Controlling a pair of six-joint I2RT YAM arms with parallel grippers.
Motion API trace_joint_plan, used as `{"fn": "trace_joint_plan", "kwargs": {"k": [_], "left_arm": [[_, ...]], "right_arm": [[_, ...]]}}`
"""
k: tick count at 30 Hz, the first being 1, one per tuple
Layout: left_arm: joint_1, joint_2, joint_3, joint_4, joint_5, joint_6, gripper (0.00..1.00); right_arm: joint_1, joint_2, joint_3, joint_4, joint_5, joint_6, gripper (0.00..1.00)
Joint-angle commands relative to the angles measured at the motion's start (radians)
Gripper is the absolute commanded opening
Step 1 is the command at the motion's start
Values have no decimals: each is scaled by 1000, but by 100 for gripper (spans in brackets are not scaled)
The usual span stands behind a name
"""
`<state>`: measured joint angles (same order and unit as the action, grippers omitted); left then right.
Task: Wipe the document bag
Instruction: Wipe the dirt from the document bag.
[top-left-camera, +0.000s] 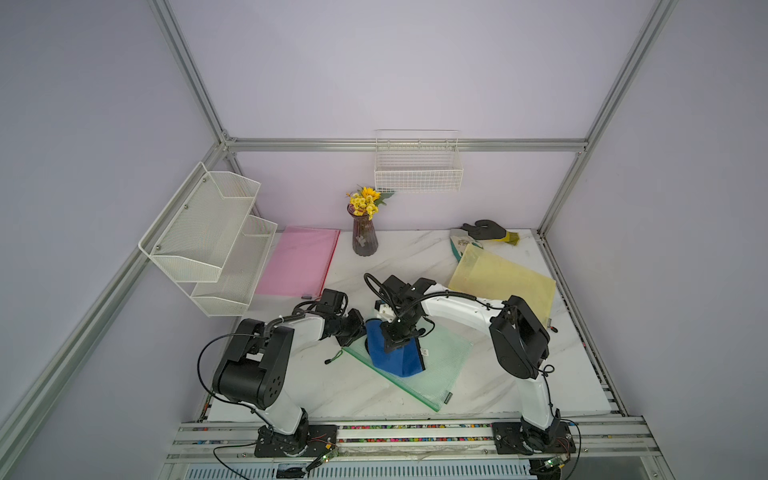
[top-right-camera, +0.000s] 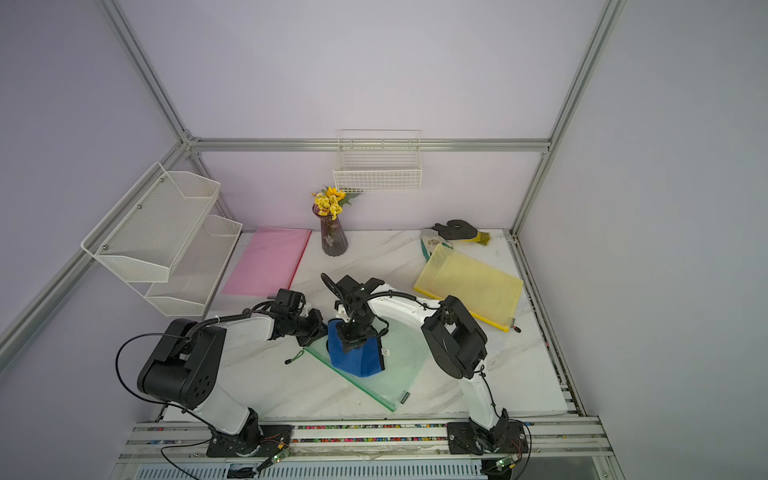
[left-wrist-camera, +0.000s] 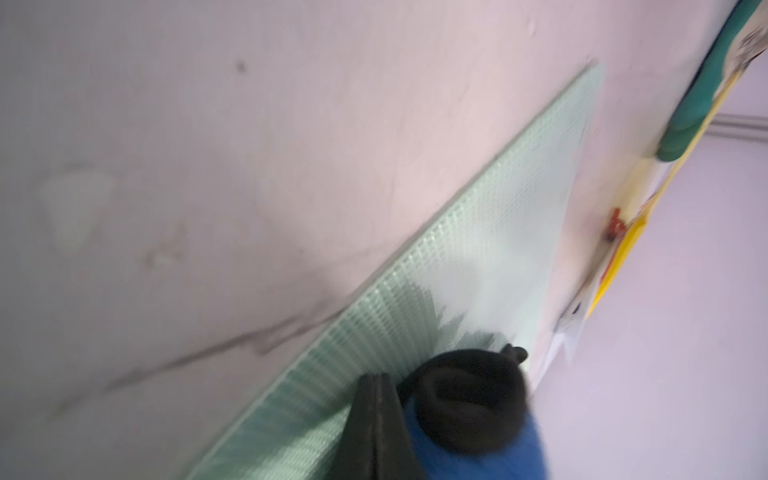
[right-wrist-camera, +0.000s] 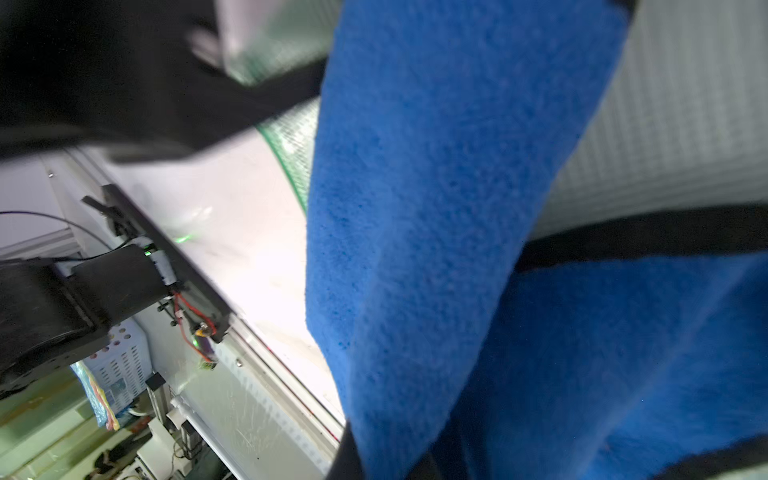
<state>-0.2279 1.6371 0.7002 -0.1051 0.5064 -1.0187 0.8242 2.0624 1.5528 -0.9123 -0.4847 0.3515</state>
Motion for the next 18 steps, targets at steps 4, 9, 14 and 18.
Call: {"fn": "trace_joint_plan", "kwargs": {"k": [4,9,14,18], "left_arm": [[86,60,-66,269,69,-238,0],[188,87,-136,506,119,-406,0],[268,109,-156,749,141,-558,0],[309,134,-120,893,136,-678,0]], "right_arm": [[-73,-110,-184,-138,295,-39,0],[-107,-206,-200,-186,420,-136,0],[-94,-150,-142,-103,296,-173,0],[-47,-11,-72,-43,231,-196,0]]}}
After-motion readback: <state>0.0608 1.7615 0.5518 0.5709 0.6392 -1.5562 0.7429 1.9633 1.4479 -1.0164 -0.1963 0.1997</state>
